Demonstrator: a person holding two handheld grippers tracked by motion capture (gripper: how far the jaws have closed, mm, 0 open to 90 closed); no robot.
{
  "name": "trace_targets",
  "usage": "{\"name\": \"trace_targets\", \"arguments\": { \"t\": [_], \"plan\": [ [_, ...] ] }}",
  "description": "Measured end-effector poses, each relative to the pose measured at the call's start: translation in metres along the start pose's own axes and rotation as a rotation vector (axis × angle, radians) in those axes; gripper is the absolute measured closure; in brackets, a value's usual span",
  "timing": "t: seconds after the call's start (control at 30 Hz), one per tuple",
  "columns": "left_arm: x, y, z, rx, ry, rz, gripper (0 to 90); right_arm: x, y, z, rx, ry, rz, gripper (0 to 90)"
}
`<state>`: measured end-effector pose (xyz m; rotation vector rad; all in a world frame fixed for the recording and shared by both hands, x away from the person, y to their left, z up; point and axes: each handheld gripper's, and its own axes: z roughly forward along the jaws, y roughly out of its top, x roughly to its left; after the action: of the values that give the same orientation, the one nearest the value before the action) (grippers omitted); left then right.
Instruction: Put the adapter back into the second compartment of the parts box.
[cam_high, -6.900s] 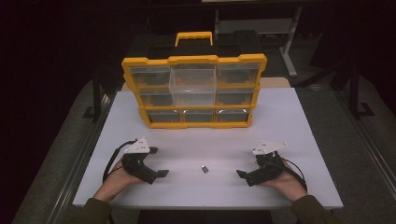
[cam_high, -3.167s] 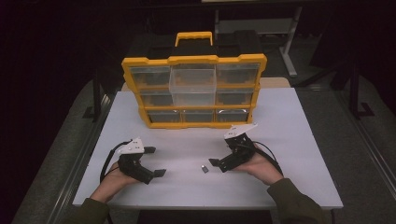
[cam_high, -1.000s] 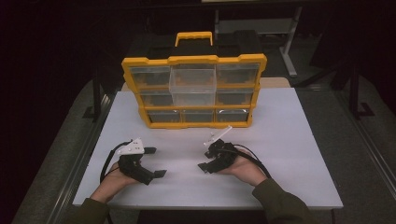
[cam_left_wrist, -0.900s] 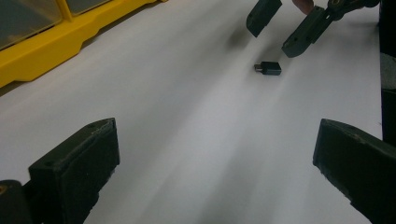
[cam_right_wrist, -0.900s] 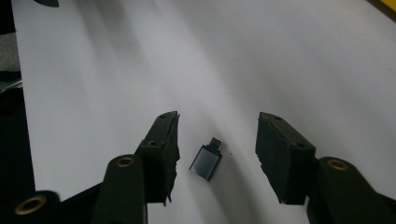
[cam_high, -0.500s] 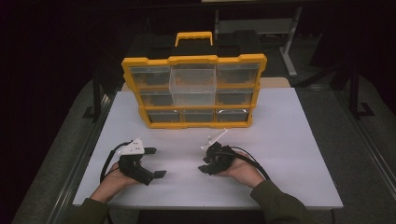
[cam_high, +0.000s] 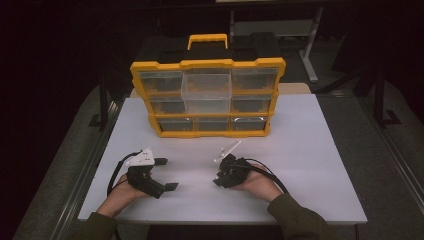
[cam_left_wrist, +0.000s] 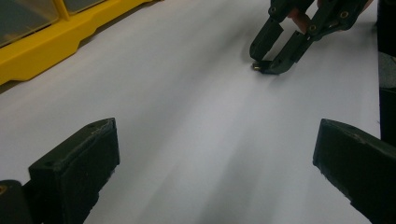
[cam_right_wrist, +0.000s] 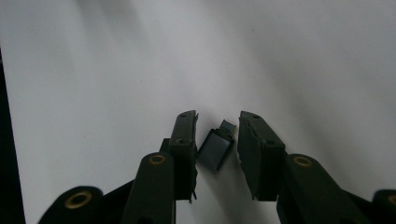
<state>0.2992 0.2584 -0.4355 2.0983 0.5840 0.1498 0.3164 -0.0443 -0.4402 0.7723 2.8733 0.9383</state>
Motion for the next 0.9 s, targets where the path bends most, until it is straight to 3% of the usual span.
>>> {"name": "trace_targets", "arguments": {
  "t": [0.4,0.9],
  "plan": [
    [0.0001,0.0,0.0002,0.001,-0.001,-0.001,0.0,0.0013,0.0,0.0011,0.005,-0.014,-0.01,71.7],
    [-0.0005,-0.0001,0.0004,0.002,-0.004,0.001,0.0,0.0059,-0.0004,0.002,0.014,-0.055,-0.058,74.8]
  ]
}}
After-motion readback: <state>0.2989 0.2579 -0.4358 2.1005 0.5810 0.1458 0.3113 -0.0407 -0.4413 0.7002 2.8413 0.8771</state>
